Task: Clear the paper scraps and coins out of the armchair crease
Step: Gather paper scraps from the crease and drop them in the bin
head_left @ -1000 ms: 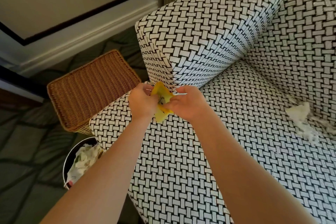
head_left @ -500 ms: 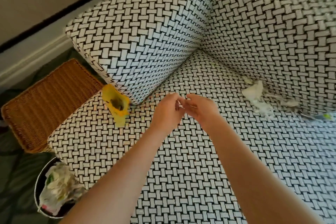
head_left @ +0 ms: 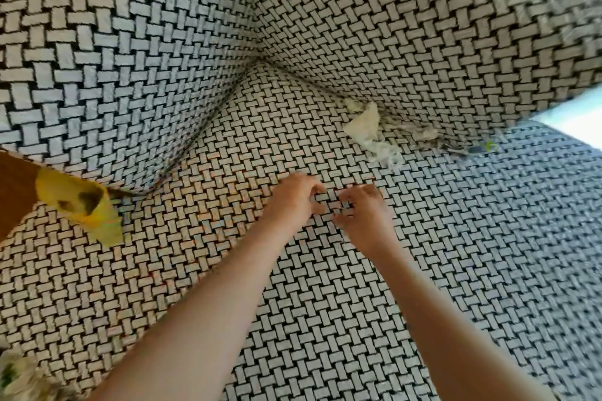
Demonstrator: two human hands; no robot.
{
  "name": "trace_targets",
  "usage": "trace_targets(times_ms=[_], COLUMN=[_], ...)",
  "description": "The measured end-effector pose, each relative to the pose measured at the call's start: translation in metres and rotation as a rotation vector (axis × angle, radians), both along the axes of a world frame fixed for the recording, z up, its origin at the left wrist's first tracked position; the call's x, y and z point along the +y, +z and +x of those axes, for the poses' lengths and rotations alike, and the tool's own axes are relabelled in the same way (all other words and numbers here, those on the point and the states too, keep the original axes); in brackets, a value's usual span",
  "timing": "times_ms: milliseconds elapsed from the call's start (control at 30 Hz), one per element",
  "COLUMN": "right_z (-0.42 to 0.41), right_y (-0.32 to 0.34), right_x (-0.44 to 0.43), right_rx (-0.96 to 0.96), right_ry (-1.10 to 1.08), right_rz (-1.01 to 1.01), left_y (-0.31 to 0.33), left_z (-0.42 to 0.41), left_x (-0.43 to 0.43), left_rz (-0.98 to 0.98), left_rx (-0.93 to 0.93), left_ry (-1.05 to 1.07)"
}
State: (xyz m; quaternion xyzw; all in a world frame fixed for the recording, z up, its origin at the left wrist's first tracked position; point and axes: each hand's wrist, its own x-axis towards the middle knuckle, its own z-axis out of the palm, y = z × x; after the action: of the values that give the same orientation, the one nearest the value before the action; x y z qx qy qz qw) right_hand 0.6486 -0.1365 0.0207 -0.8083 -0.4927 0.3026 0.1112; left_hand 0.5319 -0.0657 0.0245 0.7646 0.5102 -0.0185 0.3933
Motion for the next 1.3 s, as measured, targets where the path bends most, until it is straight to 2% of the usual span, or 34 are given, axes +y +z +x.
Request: trace_targets(times_ms=[233, 333, 433, 567, 667, 733, 833, 900, 1000, 1133, 1200, 1300], right_z=[0.004, 0.018, 0.03, 0.036, 0.037, 0.04, 0.047, 0.047, 0.045, 0.051, 0.056, 0.061], right_y=[-0.015, -0.011, -0.006, -0.004, -0.004, -0.002, 0.001, 0.006, 0.012, 0.018, 0.019, 0.022], right_x=[-0.002, -0.006, -0.016, -0.022, -0.022, -0.023, -0.023, -0.019, -0.006, 0.018, 0.03, 0.05], right_rx=[0.019, 0.213, 0.425, 0.506, 0.58, 0.613, 0.736, 0.841, 0.961, 1.285, 1.331, 1.242], right_ry=[0.008, -0.123, -0.277, -0.31, -0.345, -0.421, -0.57, -0.61, -0.647, -0.802, -0.828, -0.844], right_rz=[0.051, 0.055, 0.036, 0.032, 0.06, 0.081, 0.104, 0.108, 0.109, 0.117, 0.1, 0.104], left_y=[-0.01, -0.007, -0.006, -0.01, -0.016, -0.014, -0.005, 0.002, 0.013, 0.019, 0.02, 0.018], left_z=[0.005, 0.002, 0.004, 0.01, 0.01, 0.011, 0.017, 0.026, 0.043, 0.057, 0.061, 0.07], left_x=[-0.008, -0.015, -0.028, -0.04, -0.043, -0.041, -0.027, -0.019, -0.01, 0.01, 0.023, 0.041], left_rz=[0.076, 0.005, -0.025, 0.118, 0.142, 0.077, -0.085, -0.124, -0.131, -0.138, -0.151, -0.148], left_rx=[0.023, -0.041, -0.024, 0.014, 0.039, -0.025, -0.195, -0.299, -0.421, -0.466, -0.462, -0.468], left_ry=[-0.074, -0.18, -0.334, -0.537, -0.583, -0.41, 0.04, 0.175, 0.246, 0.286, 0.289, 0.296])
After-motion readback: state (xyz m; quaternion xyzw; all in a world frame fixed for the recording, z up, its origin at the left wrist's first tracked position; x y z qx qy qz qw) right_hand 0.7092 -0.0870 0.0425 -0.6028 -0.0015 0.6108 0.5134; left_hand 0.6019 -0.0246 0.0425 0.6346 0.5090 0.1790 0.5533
